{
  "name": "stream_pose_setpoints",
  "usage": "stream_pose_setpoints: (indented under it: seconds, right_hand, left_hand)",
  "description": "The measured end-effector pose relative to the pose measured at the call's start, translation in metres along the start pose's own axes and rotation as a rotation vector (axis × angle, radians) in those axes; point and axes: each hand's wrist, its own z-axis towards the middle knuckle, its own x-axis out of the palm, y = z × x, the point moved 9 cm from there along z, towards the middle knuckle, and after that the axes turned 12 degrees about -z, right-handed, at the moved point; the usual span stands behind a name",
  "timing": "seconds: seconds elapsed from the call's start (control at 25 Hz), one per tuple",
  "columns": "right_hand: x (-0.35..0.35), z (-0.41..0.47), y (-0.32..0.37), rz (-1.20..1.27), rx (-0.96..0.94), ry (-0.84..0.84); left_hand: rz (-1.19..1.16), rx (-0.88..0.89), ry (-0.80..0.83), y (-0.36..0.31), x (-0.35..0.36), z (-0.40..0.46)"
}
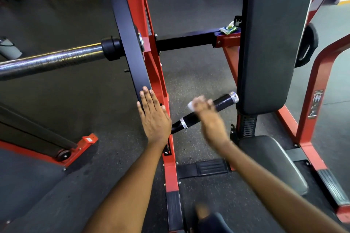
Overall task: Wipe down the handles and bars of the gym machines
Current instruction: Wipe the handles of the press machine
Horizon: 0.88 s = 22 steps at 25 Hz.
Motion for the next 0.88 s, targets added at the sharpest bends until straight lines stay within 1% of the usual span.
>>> stream_pose_setpoints:
  seconds: [0.04, 0.08, 0.12, 0.16, 0.2, 0.24, 0.32, 0.36, 0.4, 0.44, 0.48, 0.52, 0.56, 0.6, 0.64, 0.68, 0.76, 0.8, 0.88]
  right_hand:
    - [-0.016, 0.015, -0.031, -0.091, 0.144, -0.025]
    - [-0.026, 0.024, -0.057, -0.190, 0.241, 0.013]
    - [-0.022, 0.027, -0.072, -0.290, 0.302, 0.110]
    - [-0.016, 0.026, -0.068, -0.356, 0.323, 0.206]
    - [-0.004, 0.021, -0.051, -0.372, 0.293, 0.271]
    - [0.012, 0.015, -0.024, -0.335, 0.217, 0.318]
    - [0.035, 0.001, 0.033, -0.204, -0.012, 0.388]
    - [0.038, 0.001, 0.050, -0.104, -0.111, 0.428]
    - [0.029, 0.010, 0.048, -0.018, -0.127, 0.428]
    - [0.017, 0.023, 0.025, -0.008, -0.050, 0.402]
    - [0.004, 0.036, -0.008, -0.085, 0.081, 0.348]
    - [-0.010, 0.044, -0.043, -0.217, 0.212, 0.308]
    - [-0.018, 0.047, -0.067, -0.375, 0.277, 0.320]
    - [-0.018, 0.048, -0.075, -0.504, 0.281, 0.386]
    - [-0.011, 0.051, -0.066, -0.559, 0.251, 0.451]
    - [0.001, 0.052, -0.044, -0.527, 0.206, 0.494]
    - [0.030, 0.046, 0.012, -0.375, 0.119, 0.538]
    - [0.043, 0.039, 0.036, -0.304, 0.059, 0.512]
    - [0.051, 0.012, 0.061, -0.129, -0.075, 0.344]
  left_hand:
    - [-0.004, -0.003, 0.010, 0.000, 0.001, 0.000]
    - [-0.007, -0.001, 0.017, 0.000, 0.002, -0.001]
    - [-0.008, 0.003, 0.017, 0.000, 0.002, -0.002]
    - [-0.003, 0.009, 0.013, 0.000, 0.002, -0.002]
    - [0.006, 0.012, 0.008, 0.000, 0.002, -0.002]
    - [0.003, 0.008, 0.004, 0.000, 0.002, -0.001]
    - [-0.018, 0.003, 0.000, 0.000, 0.001, -0.001]
    - [-0.018, 0.009, -0.004, -0.001, 0.000, -0.002]
    - [-0.011, 0.015, -0.005, -0.001, 0.000, -0.002]
    - [-0.006, 0.017, 0.002, 0.000, 0.001, -0.002]
    - [0.000, 0.015, 0.012, 0.000, 0.002, -0.002]
    - [0.006, 0.009, 0.019, 0.000, 0.002, -0.001]
    - [0.012, 0.003, 0.022, 0.001, 0.002, -0.002]
    - [0.019, 0.001, 0.024, 0.000, 0.003, -0.002]
    - [0.021, 0.000, 0.026, 0.000, 0.003, -0.002]
    - [0.018, -0.003, 0.025, 0.000, 0.003, -0.002]
    - [0.009, -0.008, 0.016, 0.000, 0.002, -0.002]
    - [0.008, -0.008, 0.010, 0.000, 0.001, -0.001]
    - [-0.008, -0.006, 0.001, 0.000, 0.000, -0.001]
